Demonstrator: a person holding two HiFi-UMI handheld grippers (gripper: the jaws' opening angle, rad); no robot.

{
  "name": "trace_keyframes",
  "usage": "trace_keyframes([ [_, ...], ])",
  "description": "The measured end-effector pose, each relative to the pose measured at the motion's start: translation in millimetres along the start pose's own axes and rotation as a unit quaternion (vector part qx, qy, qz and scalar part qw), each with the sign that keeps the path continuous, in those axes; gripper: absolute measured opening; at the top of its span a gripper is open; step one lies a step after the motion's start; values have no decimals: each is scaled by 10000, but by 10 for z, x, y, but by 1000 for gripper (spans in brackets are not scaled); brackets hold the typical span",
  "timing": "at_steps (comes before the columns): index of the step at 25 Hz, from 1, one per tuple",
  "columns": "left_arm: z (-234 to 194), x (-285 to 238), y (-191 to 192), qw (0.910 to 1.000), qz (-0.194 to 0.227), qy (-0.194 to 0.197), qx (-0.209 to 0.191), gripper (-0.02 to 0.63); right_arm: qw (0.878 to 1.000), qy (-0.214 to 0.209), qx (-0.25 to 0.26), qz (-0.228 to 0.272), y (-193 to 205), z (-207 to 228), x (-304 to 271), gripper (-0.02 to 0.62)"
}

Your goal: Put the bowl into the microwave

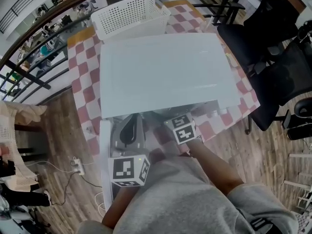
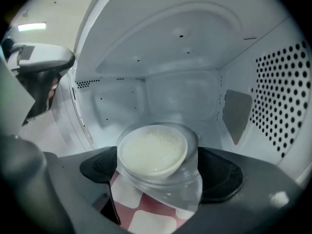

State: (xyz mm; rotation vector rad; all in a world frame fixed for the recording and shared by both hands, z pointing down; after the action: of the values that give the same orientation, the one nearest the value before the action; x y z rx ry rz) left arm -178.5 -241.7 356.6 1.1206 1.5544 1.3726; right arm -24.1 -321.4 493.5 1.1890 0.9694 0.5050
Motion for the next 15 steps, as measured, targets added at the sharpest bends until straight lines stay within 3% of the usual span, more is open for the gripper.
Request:
trace_keyframes([
  [8, 86, 8, -36, 9998, 43, 65, -170, 11, 9994, -283, -49, 184, -107, 2, 322, 520],
  [15, 241, 69, -27, 9994, 44, 195, -286, 11, 9951, -855, 228, 432, -283, -13, 850, 489],
])
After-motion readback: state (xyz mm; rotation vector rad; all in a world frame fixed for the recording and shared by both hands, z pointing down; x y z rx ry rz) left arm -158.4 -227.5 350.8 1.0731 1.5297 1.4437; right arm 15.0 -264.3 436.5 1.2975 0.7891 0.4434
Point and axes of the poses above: the fingertips, and each gripper's own axes: x backward along the fingers, z to its right, y out of its underside, the point moved 8 cm from there along x, backward along the fingers, and after that the axes turned 12 degrees about z, right-handed, at the moved point
